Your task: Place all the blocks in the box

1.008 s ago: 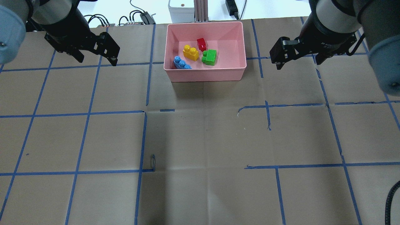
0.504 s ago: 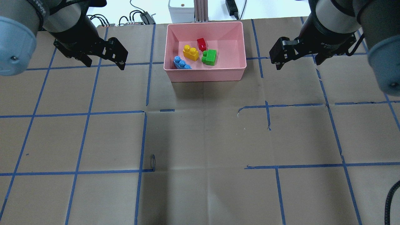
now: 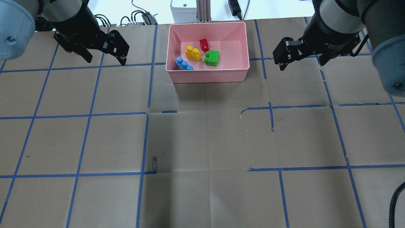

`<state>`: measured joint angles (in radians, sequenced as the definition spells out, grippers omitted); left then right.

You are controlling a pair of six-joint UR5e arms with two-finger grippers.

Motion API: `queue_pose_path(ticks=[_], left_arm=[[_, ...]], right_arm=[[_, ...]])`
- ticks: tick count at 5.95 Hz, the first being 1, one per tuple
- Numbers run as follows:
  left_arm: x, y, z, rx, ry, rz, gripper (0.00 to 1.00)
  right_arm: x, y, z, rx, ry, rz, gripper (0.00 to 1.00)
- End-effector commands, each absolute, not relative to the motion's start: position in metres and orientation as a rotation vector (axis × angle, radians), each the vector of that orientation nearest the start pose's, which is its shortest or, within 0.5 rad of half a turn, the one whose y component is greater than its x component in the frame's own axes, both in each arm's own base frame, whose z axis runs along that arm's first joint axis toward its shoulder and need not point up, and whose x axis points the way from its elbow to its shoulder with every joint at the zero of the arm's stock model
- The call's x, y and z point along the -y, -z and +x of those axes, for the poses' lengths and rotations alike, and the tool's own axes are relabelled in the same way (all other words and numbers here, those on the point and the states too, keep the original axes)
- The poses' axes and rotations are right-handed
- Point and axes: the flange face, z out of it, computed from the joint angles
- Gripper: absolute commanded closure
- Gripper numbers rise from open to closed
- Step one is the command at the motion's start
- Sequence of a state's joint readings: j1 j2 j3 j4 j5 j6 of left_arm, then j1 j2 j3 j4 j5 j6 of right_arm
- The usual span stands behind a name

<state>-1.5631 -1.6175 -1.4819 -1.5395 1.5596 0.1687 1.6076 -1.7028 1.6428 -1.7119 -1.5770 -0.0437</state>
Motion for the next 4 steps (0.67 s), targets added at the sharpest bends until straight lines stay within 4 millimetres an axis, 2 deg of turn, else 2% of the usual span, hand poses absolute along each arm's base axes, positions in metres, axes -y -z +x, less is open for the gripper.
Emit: queue_pose_path(ticks=[1, 4], left_arm=[[0.517, -0.517, -0.128, -3.111, 0.118, 0.265, 0.01], [0.514, -0.518, -0.126, -3.106, 0.122, 0.264, 0.01]], right_arm=[[0.448, -0.53, 0.149, -3.13, 0.318, -0.129, 0.0], [0.451, -0.515, 0.149, -3.142, 0.269, -0.109, 0.0]])
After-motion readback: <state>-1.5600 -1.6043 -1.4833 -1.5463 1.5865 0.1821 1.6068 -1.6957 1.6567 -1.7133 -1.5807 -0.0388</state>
